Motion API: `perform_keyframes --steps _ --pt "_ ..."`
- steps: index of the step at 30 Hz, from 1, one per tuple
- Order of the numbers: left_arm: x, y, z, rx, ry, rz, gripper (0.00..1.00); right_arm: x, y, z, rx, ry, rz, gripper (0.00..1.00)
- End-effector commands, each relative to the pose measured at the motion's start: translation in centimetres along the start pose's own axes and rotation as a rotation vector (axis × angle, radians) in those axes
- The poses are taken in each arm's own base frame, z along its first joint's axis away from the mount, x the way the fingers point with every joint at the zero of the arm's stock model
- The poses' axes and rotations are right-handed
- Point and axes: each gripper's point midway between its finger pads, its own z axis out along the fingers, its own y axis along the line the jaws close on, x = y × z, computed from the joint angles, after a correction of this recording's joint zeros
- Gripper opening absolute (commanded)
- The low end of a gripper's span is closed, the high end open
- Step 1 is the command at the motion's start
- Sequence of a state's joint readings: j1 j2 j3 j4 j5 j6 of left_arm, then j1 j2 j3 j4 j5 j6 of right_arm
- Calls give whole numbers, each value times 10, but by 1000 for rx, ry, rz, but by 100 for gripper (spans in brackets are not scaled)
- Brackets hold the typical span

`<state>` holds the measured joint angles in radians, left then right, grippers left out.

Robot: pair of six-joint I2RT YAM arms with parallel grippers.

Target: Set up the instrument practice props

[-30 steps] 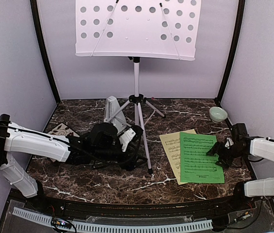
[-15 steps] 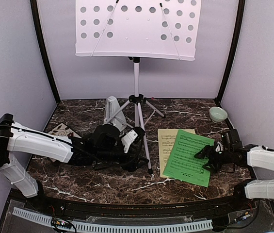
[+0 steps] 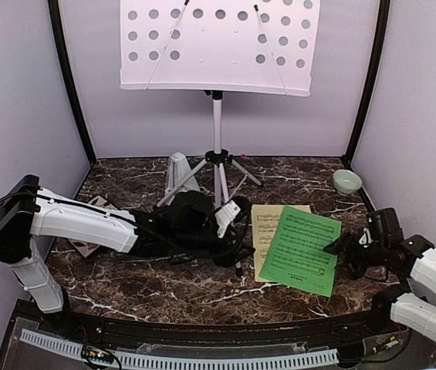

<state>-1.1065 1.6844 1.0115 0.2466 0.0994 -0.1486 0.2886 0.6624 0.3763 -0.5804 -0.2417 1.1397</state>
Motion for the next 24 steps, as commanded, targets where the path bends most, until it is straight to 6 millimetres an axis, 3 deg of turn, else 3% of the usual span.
perform_keyframes --steps 1,4,10,17,24 --pt "-10 -18 18 47 53 4 62 3 -36 6 116 -10 69 71" --pt "-8 -30 34 56 121 8 56 0 -35 3 130 -16 53 73" --pt "9 -37 74 -7 268 -16 52 0 -56 1 265 6 14 76" --pt "30 -23 110 -91 377 -45 46 3 -59 16 218 48 -1 76" --pt "53 -10 132 -135 464 -76 42 7 -58 30 122 64 13 71"
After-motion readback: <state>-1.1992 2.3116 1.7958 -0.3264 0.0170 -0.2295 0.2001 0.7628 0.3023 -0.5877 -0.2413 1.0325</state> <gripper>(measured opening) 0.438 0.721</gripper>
